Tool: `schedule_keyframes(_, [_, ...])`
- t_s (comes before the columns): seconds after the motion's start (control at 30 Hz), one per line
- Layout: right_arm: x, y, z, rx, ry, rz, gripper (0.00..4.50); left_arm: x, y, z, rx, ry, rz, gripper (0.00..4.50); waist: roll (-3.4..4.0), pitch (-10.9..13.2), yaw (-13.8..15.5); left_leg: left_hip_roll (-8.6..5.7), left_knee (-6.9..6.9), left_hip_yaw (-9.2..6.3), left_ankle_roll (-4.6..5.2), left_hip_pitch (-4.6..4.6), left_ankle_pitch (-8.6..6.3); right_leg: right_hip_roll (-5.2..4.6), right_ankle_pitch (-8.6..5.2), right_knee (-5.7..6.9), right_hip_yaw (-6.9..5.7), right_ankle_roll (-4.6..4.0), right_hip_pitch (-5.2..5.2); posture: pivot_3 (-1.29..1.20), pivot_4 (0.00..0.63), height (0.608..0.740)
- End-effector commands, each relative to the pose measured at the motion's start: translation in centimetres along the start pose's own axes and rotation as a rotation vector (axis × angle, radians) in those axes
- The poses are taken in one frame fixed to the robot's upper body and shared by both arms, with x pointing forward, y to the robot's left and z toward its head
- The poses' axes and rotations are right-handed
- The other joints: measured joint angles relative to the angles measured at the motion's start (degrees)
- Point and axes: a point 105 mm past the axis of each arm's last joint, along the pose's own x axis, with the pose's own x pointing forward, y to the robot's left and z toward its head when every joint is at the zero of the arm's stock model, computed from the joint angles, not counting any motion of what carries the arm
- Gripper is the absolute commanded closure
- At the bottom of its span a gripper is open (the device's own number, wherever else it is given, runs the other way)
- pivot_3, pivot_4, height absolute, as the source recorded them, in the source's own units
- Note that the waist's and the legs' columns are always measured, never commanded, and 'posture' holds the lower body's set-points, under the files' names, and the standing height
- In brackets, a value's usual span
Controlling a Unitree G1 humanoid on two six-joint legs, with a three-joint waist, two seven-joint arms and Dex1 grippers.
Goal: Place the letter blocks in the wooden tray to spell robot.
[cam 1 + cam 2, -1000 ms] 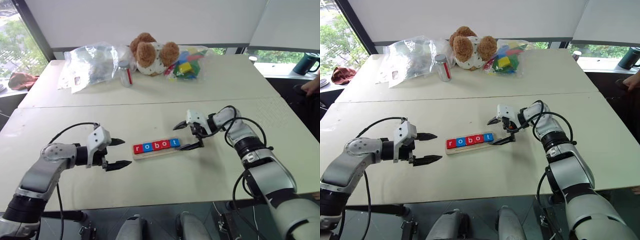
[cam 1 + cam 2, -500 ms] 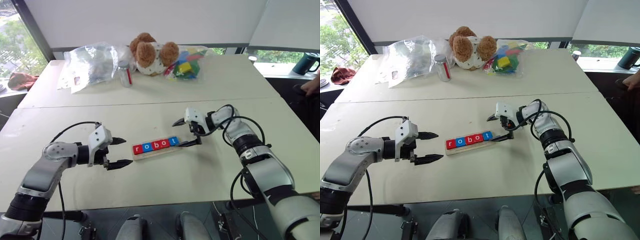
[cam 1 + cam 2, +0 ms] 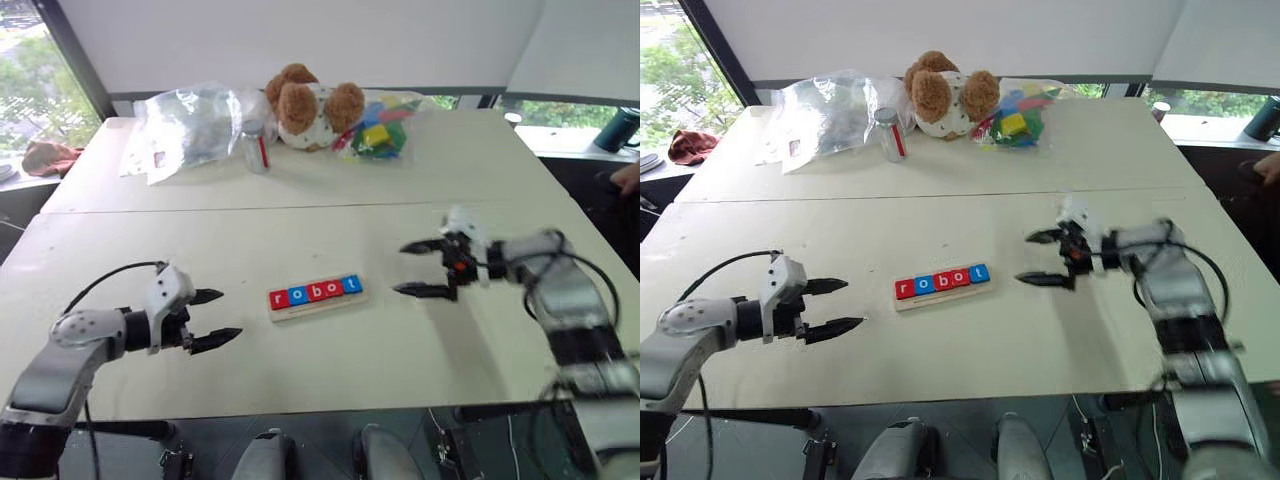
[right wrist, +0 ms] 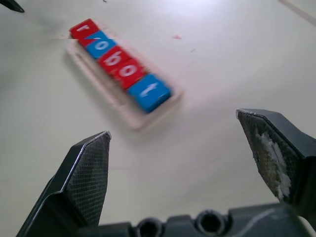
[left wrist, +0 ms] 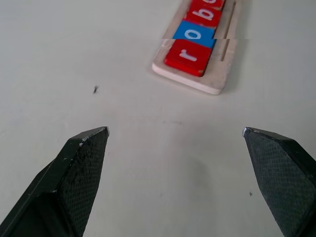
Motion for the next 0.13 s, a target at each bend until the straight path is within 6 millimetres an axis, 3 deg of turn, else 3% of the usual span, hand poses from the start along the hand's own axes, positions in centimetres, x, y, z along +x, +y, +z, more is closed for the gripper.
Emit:
schedule_keyframes(0.03, [-1.5, 1.9, -0.4, 0.102, -0.049, -0.134, 0.05, -0.8, 0.5, 0.9, -0.046, -0.066, 0.059, 0.0, 0.0, 0.0, 0.0, 0.0, 0.01, 0.0, 0.0, 0.03, 0.0, -0.01, 0.0, -0.02, 0.01, 0.0, 0.06, 0.0, 0.15, 0.74])
schedule_keyframes(0.13, [-1.8, 2.7, -2.2, 0.203, -0.08, -0.249, 0.05, -1.3, 0.4, 0.7, -0.09, -0.087, 0.088, 0.0, 0.0, 0.0, -0.4, 0.0, 0.12, 0.1, 0.0, 0.23, 0.0, -0.02, 0.02, 0.06, 0.11, -0.01, 0.21, 0.0, 0.15, 0.74])
